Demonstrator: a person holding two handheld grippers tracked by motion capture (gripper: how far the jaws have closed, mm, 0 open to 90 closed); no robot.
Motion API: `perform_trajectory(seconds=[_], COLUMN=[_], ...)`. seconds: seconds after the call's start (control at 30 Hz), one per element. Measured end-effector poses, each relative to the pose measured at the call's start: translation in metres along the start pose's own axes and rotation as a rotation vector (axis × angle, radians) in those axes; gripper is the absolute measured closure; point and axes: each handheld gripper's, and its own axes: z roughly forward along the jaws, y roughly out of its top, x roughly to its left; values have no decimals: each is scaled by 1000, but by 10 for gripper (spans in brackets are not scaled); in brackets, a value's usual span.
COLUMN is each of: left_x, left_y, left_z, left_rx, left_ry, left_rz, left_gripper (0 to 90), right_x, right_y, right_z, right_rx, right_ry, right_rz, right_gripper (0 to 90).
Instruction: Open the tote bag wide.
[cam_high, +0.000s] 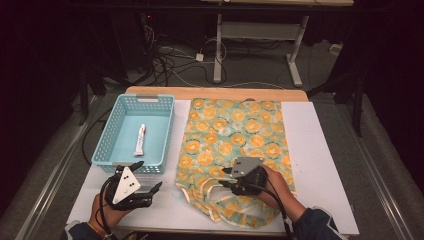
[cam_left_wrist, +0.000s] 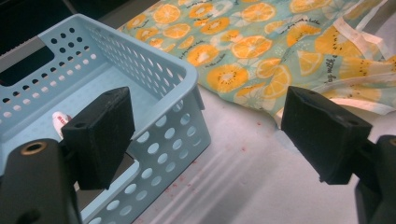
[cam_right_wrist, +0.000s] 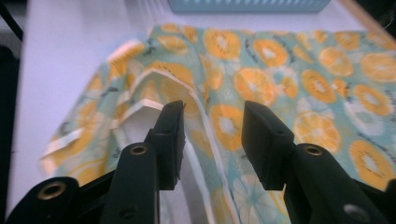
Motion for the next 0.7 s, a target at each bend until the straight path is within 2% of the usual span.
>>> perform_trajectory(seconds=[0.03, 0.07, 0.1, 0.17, 0.23, 0.3, 0.37, 0.47, 0.5, 0.53, 0.7], left_x=[0, 1, 1, 2, 2, 2, 2, 2, 2, 2, 4], left_y=[0, -1, -1, -1, -2, -1, -1, -1, -1, 0, 0], left_z=[0, 0, 0, 0, -1, -1, -1, 0, 0, 0, -1], left_rx=[2, 3, 2, 3, 2, 3, 2, 3, 4, 4, -3], left_ry=[-1, -2, -3, -7, -9, -10, -10, -11, -12, -11, -2], left_rz=[-2, -5, -4, -6, -5, -4, -4, -6, -6, -3, -2], left_gripper=[171, 171, 171, 171, 171, 171, 171, 171, 171, 171, 172], right_x=[0, -2, -7, -11, -13, -15, -17, -20, -20, -22, -24], right_y=[0, 2, 4, 5, 6, 6, 5, 4, 4, 5, 7], right_z=[0, 6, 17, 26, 34, 39, 44, 50, 50, 53, 58], right_rx=[0, 26, 69, 107, 153, 186, 198, 226, 226, 225, 218], right_ry=[0, -7, 9, 6, 34, 30, 34, 11, 11, -5, -36], right_rz=[0, -7, -13, -29, -49, -53, -50, -60, -60, -48, -41], right_gripper=[607, 606, 606, 604, 605, 621, 656, 714, 714, 780, 856])
